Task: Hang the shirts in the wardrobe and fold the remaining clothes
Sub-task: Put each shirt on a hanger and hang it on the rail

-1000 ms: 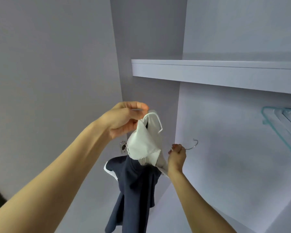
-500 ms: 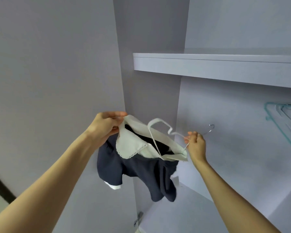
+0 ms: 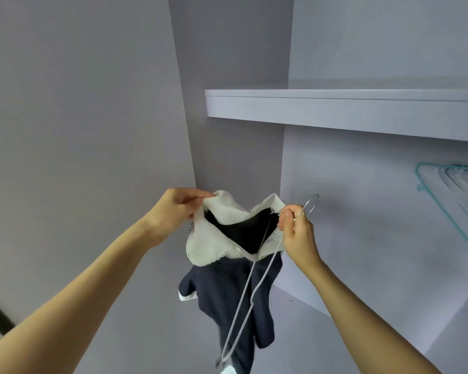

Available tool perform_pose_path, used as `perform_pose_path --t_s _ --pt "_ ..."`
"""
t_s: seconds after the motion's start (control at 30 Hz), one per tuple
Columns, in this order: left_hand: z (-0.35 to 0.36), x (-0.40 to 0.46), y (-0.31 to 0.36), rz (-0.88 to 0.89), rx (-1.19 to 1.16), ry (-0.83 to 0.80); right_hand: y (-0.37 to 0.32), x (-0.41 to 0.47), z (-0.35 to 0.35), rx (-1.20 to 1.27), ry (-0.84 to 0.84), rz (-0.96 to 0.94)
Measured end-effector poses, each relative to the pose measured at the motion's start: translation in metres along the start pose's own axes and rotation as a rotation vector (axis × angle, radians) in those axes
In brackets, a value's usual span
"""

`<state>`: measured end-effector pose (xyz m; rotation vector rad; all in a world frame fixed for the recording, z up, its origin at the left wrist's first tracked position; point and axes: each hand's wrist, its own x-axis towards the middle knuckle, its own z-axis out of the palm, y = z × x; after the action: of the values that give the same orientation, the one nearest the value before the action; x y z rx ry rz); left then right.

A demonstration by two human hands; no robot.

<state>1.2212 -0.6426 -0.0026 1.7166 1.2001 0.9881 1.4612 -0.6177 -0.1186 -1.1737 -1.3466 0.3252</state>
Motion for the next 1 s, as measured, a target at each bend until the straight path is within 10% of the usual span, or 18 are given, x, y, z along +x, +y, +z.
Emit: perform_pose_path --t_s 0.1,0.27,0.63,0.83,1.0 --pt "0.01 -0.005 0.012 0.069 -0.02 -0.025 0.009 0.017 0.004 0.141 0.175 0.347" --pt "0.019 0.002 0.038 0.136 -0.188 0.056 0.013 0.008 0.029 0.341 -0.137 0.806" --pt "0.004 -0.005 0.043 0.049 -0.602 0.021 0.001 -0.016 0.062 0.797 0.04 1.123" --pt "-0.012 -0.015 0.035 0.06 0.006 0.213 -0.008 -0.001 0.062 0.186 0.303 0.748" --pt "-0.039 -0.013 0.02 -0.07 -0.107 0.396 -0.007 -0.004 0.053 -0.184 0.139 0.44"
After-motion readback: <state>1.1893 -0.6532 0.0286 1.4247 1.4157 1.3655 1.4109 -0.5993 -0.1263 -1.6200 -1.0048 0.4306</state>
